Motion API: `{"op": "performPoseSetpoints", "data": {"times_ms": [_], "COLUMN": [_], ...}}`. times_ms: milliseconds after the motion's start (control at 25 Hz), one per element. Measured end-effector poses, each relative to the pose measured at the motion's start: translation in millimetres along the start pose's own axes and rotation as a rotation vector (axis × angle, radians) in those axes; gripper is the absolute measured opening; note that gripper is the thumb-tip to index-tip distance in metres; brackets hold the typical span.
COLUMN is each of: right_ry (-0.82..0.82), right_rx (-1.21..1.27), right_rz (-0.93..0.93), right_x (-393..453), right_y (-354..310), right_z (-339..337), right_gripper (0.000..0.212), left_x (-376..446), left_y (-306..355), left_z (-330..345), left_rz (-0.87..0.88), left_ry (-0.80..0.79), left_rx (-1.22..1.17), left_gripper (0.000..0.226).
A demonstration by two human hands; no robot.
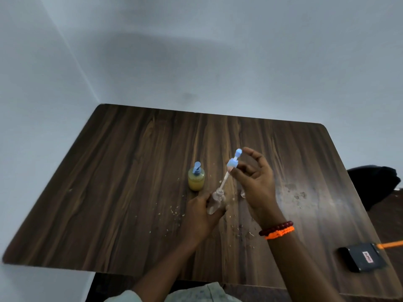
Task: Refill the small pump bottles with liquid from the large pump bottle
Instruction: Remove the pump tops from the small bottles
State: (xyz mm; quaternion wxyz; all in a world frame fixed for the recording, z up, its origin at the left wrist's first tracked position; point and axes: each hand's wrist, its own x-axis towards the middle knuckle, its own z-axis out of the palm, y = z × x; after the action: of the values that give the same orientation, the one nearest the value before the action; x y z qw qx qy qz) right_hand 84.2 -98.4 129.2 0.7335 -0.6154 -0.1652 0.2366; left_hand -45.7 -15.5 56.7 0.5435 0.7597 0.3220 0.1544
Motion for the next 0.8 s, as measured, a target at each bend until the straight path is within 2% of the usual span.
{"op": "performPoseSetpoints", "data": {"times_ms": [120, 200, 280, 400, 480, 680, 800], "right_ry": [0.153, 0.247, 0.274, 0.211, 0.157, 0.059, 0.061], "right_rx": [0.086, -0.030, -0.244, -0.624, -0.791, -0.884, -0.977], "right_rz": [0.002, 0.065, 0.159, 0.204, 0.217, 0.225, 0.259], "right_x": [25.6, 42.0, 48.1, 37.7, 36.2, 47.3, 48.8], "right_y": [-8.7, 6.2, 40.5, 106.1, 140.0, 172.4, 174.2], "right_z": [-10.8, -17.9, -18.4, -14.6, -14.3, -11.7, -9.7], "right_gripper": [0.043, 0.035, 0.027, 0.011, 0.008, 0.016, 0.024], "left_x": [-4.3, -8.3, -11.7, -12.3, -11.7, -14.4, -11.6], "left_y": [-6.3, -10.9, -12.6, -14.3, -16.1, -25.7, -34.6], "left_z": [-4.2, -9.1, -13.9, -20.3, -24.1, -32.1, -37.8], "left_rz": [-0.032, -0.051, -0.058, -0.092, -0.113, -0.147, -0.174], "left_ry": [-0.009, 0.002, 0.002, 0.009, 0.037, 0.057, 0.058], "left_rx": [-0.021, 0.007, 0.028, -0.001, -0.003, 0.007, 0.022], "left_gripper": [0.027, 0.030, 0.034, 0.031, 0.027, 0.026, 0.025]}}
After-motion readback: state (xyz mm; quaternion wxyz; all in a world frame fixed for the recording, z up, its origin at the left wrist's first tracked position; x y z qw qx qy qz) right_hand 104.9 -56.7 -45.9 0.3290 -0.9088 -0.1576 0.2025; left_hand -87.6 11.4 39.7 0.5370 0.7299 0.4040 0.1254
